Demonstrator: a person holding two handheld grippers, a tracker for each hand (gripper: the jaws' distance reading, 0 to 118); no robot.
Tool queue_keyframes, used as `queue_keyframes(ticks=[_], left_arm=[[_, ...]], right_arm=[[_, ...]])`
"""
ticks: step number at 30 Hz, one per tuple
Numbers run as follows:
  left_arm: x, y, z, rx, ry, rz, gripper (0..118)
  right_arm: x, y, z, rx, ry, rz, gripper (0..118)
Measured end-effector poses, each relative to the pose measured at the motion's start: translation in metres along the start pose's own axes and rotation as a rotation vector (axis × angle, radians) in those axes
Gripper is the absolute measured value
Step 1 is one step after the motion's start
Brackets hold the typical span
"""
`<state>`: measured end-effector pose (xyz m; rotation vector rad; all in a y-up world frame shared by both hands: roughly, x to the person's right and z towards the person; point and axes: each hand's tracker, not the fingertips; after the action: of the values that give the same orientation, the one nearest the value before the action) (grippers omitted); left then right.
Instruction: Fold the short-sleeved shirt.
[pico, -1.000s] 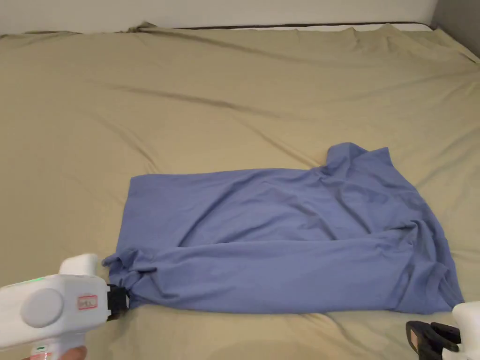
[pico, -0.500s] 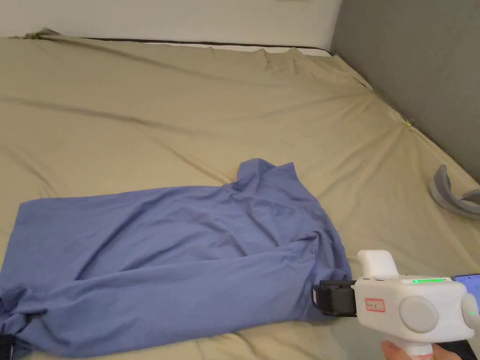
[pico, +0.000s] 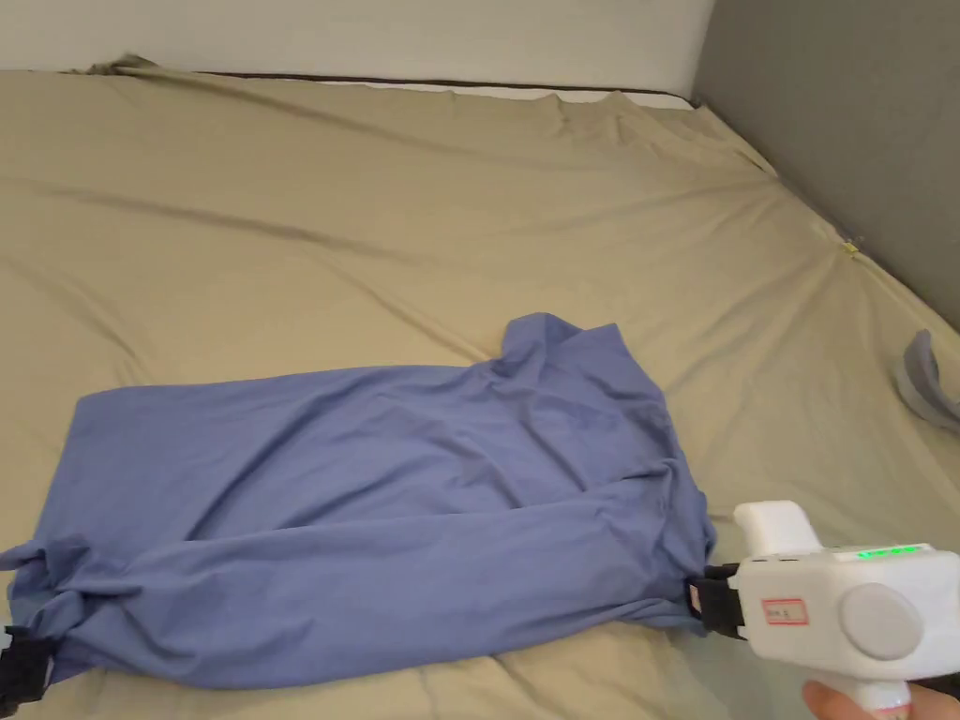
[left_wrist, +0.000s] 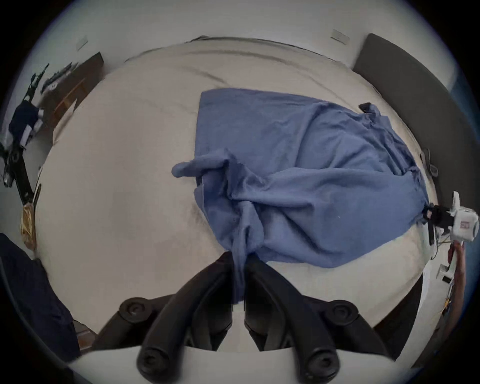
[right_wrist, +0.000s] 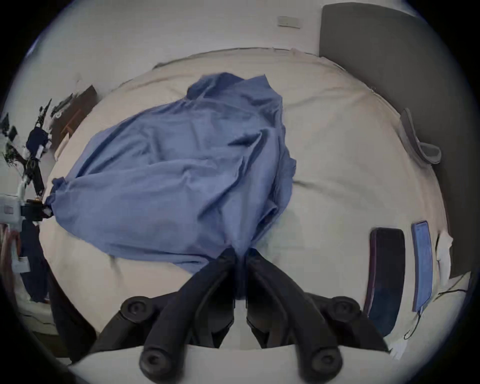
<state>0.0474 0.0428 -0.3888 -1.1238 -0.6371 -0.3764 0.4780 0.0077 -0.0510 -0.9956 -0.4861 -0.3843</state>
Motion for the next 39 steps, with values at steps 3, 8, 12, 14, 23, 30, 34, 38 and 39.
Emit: queue_keyframes(ticks=[3,8,12,14,23,30,34,38,39], left_arm=[[-0.001,-0.012,0.019,0.009,-0.013,-0.019,3],[-0.007,-0.038,0.017,-0.091,0.02,-0.104,3],[-0.019,-0.052,-0.011,-0.186,-0.037,-0.08,3],[-0.018,-0.056,-0.023,-0.195,-0.028,-0.06,3],[-0.032,-0.077,0.054,-0.139,0.133,-0.067,67],[-0.01,-0.037,0.136,0.223,0.069,0.014,0],[0.005,0.032,0.113,0.297,-0.02,-0.061,0],[0.002,0.117,0.047,0.288,0.092,-0.106,0],[0.0,0.135,0.027,0.272,0.123,-0.111,0]], right_arm=[[0.003,-0.011,0.03,0.024,0.05,-0.024,6],[0.012,-0.035,0.051,-0.036,0.024,0.04,6],[0.021,-0.048,0.034,-0.099,0.042,0.032,6],[0.017,-0.05,0.024,-0.109,0.043,0.043,6],[0.008,-0.047,0.091,0.009,0.025,-0.018,108],[-0.054,-0.01,0.141,0.335,-0.062,0.087,2],[-0.079,0.012,0.129,0.32,0.037,0.102,2],[-0.091,0.026,0.121,0.346,0.064,0.097,2],[-0.093,0.03,0.12,0.346,0.074,0.096,2]])
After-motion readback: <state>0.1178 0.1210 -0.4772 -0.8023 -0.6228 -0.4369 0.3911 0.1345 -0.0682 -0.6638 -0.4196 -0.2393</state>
